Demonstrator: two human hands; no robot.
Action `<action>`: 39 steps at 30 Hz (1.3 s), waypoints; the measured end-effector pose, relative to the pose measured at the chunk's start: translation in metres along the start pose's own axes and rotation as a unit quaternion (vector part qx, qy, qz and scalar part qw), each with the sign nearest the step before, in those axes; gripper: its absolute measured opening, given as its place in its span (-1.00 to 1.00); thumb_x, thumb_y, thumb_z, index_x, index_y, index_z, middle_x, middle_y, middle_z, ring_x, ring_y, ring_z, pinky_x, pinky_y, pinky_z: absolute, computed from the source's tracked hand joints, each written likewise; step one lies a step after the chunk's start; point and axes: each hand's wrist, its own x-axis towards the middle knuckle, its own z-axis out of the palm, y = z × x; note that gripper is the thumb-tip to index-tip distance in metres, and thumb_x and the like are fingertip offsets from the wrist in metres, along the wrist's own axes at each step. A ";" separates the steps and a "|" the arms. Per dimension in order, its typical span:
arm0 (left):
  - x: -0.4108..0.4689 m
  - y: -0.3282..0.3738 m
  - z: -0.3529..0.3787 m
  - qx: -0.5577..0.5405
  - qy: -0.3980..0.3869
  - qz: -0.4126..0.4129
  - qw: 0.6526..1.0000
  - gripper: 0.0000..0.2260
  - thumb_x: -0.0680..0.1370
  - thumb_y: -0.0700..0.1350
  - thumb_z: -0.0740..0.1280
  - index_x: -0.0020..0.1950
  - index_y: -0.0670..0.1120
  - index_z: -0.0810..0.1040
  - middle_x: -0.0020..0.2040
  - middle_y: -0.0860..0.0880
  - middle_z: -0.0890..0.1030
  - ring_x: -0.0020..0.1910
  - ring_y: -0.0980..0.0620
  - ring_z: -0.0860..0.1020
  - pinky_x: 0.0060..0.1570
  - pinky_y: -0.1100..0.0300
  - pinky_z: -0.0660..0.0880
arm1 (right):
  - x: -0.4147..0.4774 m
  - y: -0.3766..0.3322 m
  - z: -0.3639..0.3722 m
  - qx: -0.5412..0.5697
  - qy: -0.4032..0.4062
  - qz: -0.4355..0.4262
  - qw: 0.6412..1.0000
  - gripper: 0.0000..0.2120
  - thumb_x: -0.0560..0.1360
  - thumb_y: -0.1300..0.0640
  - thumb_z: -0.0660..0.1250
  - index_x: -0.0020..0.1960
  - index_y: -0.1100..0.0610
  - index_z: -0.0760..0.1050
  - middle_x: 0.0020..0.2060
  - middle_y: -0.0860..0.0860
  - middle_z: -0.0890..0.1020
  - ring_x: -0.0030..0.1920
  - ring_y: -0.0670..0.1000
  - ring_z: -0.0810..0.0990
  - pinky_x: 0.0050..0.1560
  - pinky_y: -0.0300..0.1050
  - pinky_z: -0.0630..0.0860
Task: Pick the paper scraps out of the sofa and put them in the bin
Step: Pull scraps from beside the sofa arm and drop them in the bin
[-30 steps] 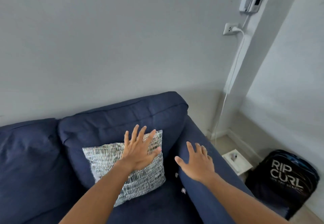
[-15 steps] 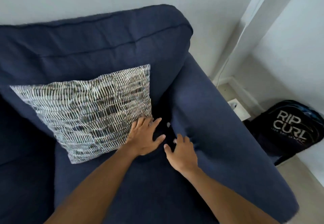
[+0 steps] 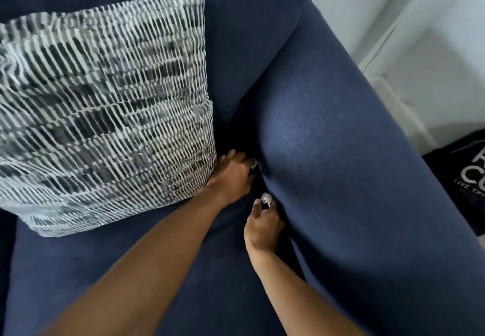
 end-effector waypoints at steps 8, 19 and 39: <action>0.037 -0.005 0.035 -0.020 0.018 -0.035 0.999 -0.79 0.56 -0.07 0.32 0.16 -0.08 0.60 0.20 -0.15 0.56 0.23 -0.23 0.39 0.16 -0.06 0.34 | 0.028 0.018 0.036 0.090 0.103 -0.026 0.990 -0.76 0.59 0.14 0.31 0.06 0.30 0.65 -0.08 0.17 0.72 -0.04 0.20 0.69 0.04 0.06 0.61; 0.021 -0.002 0.027 -0.024 0.051 -0.016 0.998 -0.96 0.41 -0.21 0.45 -0.16 -0.14 0.64 -0.17 -0.17 0.59 -0.07 -0.25 0.50 -0.08 -0.01 0.43 | 0.025 0.017 0.028 0.115 0.094 -0.067 0.987 -0.86 0.58 0.19 0.33 -0.04 0.25 0.62 -0.20 0.11 0.72 -0.24 0.11 0.70 -0.16 -0.17 0.56; -0.093 0.050 -0.165 0.052 0.161 0.089 0.982 -0.95 0.46 -0.18 0.48 -0.15 -0.14 0.65 -0.25 -0.05 0.59 -0.23 -0.05 0.51 0.03 0.19 0.28 | -0.065 -0.085 -0.141 0.117 0.074 -0.189 0.972 -0.86 0.64 0.10 0.26 -0.09 -0.05 0.45 -0.27 -0.08 0.63 -0.35 0.03 0.62 -0.31 -0.41 0.42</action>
